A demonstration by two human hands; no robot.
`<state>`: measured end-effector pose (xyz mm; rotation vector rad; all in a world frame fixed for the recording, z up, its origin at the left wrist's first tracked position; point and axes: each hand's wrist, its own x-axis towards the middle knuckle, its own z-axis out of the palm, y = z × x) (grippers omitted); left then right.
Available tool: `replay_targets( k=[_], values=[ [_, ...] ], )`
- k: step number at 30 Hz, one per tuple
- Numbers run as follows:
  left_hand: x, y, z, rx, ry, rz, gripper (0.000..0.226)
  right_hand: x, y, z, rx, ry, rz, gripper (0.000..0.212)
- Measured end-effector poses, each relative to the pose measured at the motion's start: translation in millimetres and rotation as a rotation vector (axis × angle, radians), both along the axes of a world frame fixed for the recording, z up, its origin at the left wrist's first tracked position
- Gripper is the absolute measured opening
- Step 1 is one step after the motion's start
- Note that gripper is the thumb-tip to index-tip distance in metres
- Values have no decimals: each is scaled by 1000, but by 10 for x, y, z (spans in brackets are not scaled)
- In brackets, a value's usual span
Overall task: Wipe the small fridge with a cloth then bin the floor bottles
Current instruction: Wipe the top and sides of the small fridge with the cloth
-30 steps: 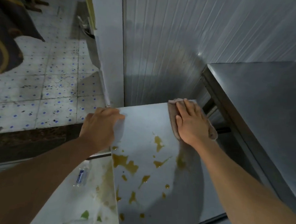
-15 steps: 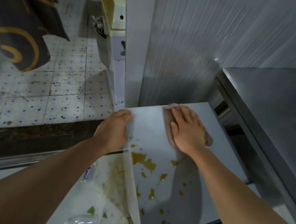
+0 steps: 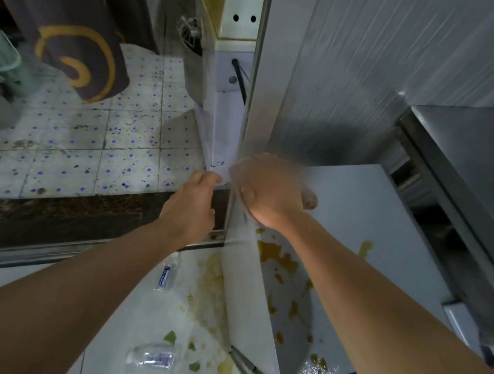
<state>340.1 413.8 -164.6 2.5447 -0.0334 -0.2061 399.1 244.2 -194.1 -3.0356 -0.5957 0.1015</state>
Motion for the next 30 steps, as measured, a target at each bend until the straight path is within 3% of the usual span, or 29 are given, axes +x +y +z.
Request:
replay_targets(
  k=[3,10,19,26,30],
  values=[
    [-62,-40,37,-15,8,-28,58,-396,-49,48,19,31,65,56],
    [-92,-138,171,-12,27,-61,52,-1448,-297,86,118,52,101,44],
    [-89,-238,104,-20,-3,-40,52,-343,-50,77,22,40,49,45],
    [-86,-409,120,-57,-9,-35,57,-1117,-508,-3,61,5,-14,55],
    [-34,-654,101,47,-60,-119,59,-746,-975,9,7,26,-147,59]
  ],
)
